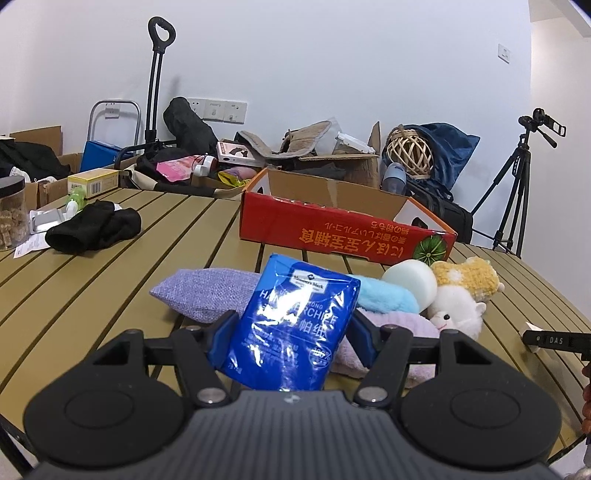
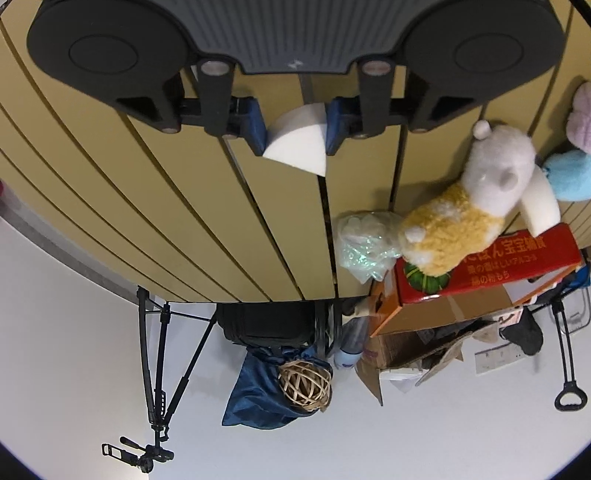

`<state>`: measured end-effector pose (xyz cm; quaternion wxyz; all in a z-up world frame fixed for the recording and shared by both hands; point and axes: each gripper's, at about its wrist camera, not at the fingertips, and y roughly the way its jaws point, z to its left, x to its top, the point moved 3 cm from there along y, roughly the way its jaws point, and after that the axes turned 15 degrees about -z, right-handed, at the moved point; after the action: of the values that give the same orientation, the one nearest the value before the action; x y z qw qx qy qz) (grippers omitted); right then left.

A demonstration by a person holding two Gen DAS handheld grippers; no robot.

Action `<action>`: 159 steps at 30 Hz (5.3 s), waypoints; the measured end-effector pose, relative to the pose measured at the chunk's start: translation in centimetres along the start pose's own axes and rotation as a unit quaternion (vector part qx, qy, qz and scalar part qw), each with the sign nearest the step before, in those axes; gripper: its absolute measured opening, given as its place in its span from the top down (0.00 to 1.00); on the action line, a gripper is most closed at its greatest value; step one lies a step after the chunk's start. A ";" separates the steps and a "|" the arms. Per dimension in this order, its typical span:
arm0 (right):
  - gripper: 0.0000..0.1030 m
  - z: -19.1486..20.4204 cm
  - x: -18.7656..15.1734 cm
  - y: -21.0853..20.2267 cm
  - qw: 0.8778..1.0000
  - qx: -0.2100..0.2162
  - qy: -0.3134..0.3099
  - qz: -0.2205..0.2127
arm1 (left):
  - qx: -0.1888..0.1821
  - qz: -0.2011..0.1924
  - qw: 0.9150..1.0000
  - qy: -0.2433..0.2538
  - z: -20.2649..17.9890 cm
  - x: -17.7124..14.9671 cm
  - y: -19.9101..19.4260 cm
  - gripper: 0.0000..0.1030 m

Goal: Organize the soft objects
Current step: 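Carry the wipe packet and foam wedge in both grippers over the black bin, then open the right gripper to drop the white foam wedge into the bin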

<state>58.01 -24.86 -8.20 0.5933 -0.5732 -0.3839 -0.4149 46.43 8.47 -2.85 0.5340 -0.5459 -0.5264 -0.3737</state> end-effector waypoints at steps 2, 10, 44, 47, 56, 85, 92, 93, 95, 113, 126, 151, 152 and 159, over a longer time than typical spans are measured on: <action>0.72 -0.2 0.0 -0.1 1.000 0.004 0.011 -0.005 | 0.000 -0.001 1.000 -0.002 0.0 0.0 0.0 0.38; 0.74 1.1 0.6 -2.2 0.999 0.027 0.002 -0.038 | -0.004 -0.007 1.000 0.001 0.0 0.2 -0.5 0.38; 0.74 6.5 -10.8 -28.3 0.971 0.233 -0.049 -0.021 | -0.024 0.026 0.998 0.044 -1.1 -7.2 -22.5 0.38; 0.74 6.9 -11.7 -29.4 0.970 0.236 -0.059 -0.009 | -0.022 0.033 0.998 0.047 -0.5 -7.7 -23.8 0.38; 0.74 8.0 -14.4 -32.5 0.967 0.236 -0.093 0.032 | -0.021 0.052 0.997 0.060 0.3 -10.0 -27.3 0.38; 0.74 10.0 -19.4 -32.0 0.963 0.191 -0.131 0.138 | 0.014 0.133 0.988 0.075 2.7 -14.4 -27.8 0.38; 0.74 9.1 -22.2 -32.5 0.953 0.187 -0.129 0.201 | 0.007 0.198 0.975 0.102 2.1 -17.3 -27.8 0.38; 0.74 9.0 -22.9 -32.7 0.951 0.186 -0.130 0.211 | 0.007 0.207 0.973 0.106 2.0 -17.8 -27.8 0.38; 0.74 8.7 -24.1 -33.0 0.947 0.186 -0.131 0.229 | 0.003 0.225 0.968 0.111 1.8 -18.6 -28.0 0.38; 0.74 9.2 -25.2 -30.3 0.946 0.193 -0.132 0.225 | 0.014 0.267 0.956 0.124 1.3 -21.1 -26.3 0.38; 0.74 10.6 -24.5 -24.0 0.949 0.201 -0.131 0.203 | 0.040 0.259 0.956 0.132 1.5 -20.6 -22.2 0.38; 0.15 10.9 -25.7 -20.5 0.955 0.193 -0.120 0.192 | 0.042 0.253 0.956 0.144 1.8 -21.2 -20.7 0.38; 0.10 10.9 -25.7 -20.4 0.955 0.191 -0.121 0.192 | 0.043 0.252 0.956 0.144 1.8 -21.2 -20.7 0.38; 0.00 10.7 -25.8 -20.4 0.954 0.192 -0.112 0.203 | 0.047 0.251 0.956 0.143 1.9 -21.1 -20.7 0.38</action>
<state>29.94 -12.78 -24.35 0.7172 -0.5572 -0.3954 -0.1373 22.48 4.00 -19.72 0.7056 -0.5755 -0.3077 -0.2761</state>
